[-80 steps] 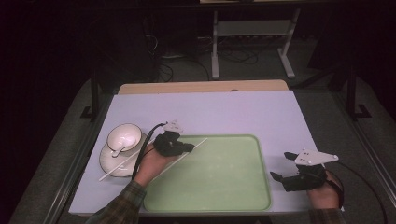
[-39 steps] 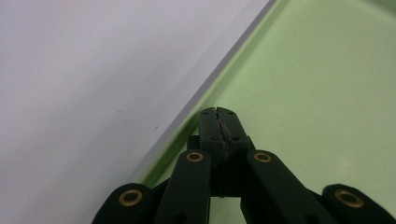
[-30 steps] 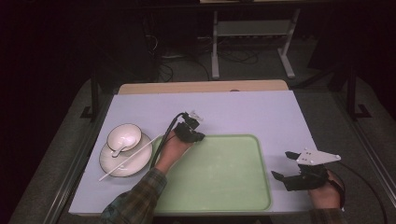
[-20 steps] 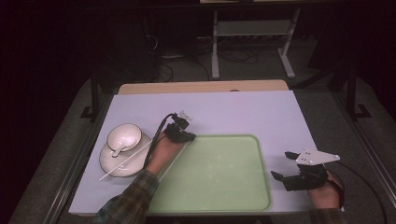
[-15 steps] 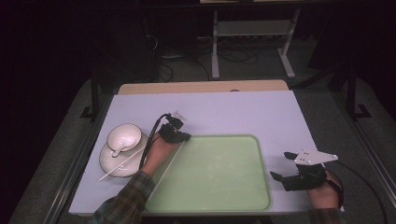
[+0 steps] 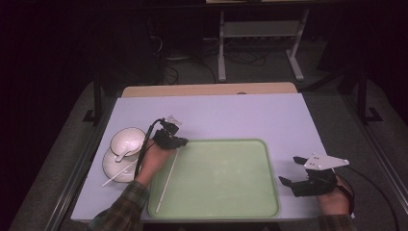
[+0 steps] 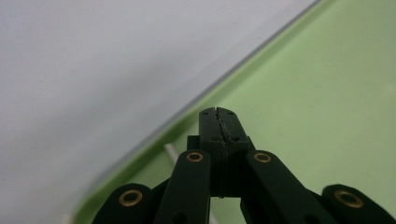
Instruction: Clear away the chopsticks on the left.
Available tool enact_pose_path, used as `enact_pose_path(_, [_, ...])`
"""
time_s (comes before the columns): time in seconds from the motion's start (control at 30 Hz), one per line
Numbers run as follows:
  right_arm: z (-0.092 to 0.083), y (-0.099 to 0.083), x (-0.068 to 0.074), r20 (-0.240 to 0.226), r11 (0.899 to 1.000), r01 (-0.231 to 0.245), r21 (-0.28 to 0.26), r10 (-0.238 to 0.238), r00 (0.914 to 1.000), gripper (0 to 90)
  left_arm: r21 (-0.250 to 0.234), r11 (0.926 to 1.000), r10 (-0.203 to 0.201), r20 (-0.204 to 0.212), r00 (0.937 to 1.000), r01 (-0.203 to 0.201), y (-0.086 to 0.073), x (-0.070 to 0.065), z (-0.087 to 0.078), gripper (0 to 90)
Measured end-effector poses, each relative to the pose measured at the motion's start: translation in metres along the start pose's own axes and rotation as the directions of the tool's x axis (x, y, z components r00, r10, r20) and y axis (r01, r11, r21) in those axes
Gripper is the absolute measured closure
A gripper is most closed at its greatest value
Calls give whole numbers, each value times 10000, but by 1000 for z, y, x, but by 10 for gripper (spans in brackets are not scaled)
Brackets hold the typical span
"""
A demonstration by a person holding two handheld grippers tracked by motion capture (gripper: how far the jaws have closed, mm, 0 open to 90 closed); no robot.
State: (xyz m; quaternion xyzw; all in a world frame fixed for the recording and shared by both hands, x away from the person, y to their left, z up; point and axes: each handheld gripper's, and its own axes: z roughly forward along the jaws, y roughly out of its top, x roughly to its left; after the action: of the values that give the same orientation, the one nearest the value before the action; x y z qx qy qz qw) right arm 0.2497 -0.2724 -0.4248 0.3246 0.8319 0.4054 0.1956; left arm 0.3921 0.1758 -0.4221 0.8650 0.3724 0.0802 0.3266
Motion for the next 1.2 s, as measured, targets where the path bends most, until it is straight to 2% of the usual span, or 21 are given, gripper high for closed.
enact_pose_path(0.13, [-1, 0, 0, 37, 10000, -38, -31, 38, 10000, 132, -219, 9998, 3, 105, 9999, -1, -8, -8, -11, 899])
enact_pose_path(0.23, [-1, -1, -1, 41, 9999, -109, -52, 110, 9999, 132, -229, 9997, -96, 244, 9997, 101, -21, -14, -18, 899])
enact_pose_path(0.3, [0, -1, 0, 17, 10000, -60, 27, 60, 10000, 132, -154, 9999, -28, 277, 9996, 33, -30, -19, -22, 899])
enact_pose_path(0.5, [1, 0, 2, -37, 10000, 25, 12, -25, 10000, 132, -5, 10000, -39, 384, 9993, 39, -56, -29, -22, 899])
enact_pose_path(0.57, [1, 0, 3, -27, 9999, 99, 101, -99, 9999, 132, -86, 9998, -155, 448, 9989, 159, -60, -29, -25, 899])
enact_pose_path(0.67, [0, 0, 2, 19, 10000, -59, -34, 59, 10000, 133, -190, 9994, -297, 343, 9990, 303, -65, -29, -28, 899])
enact_pose_path(0.8, [0, 0, 2, 6, 9999, 127, 64, -127, 9999, 132, -221, 9990, -374, 232, 9990, 379, -71, -26, -34, 899])
enact_pose_path(0.93, [0, 0, 1, 52, 9999, -107, -29, 107, 9999, 133, -369, 9963, -764, 296, 9966, 775, -79, -21, -39, 899])
enact_pose_path(1.03, [1, 0, 3, -8, 9997, 196, 164, -196, 9998, 132, -293, 9974, -656, 144, 9977, 660, -82, -21, -43, 899])
enact_pose_path(1.2, [1, 0, 3, -7, 9999, 115, 53, -115, 9999, 132, -334, 9964, -781, -76, 9969, 778, -88, -22, -48, 899])
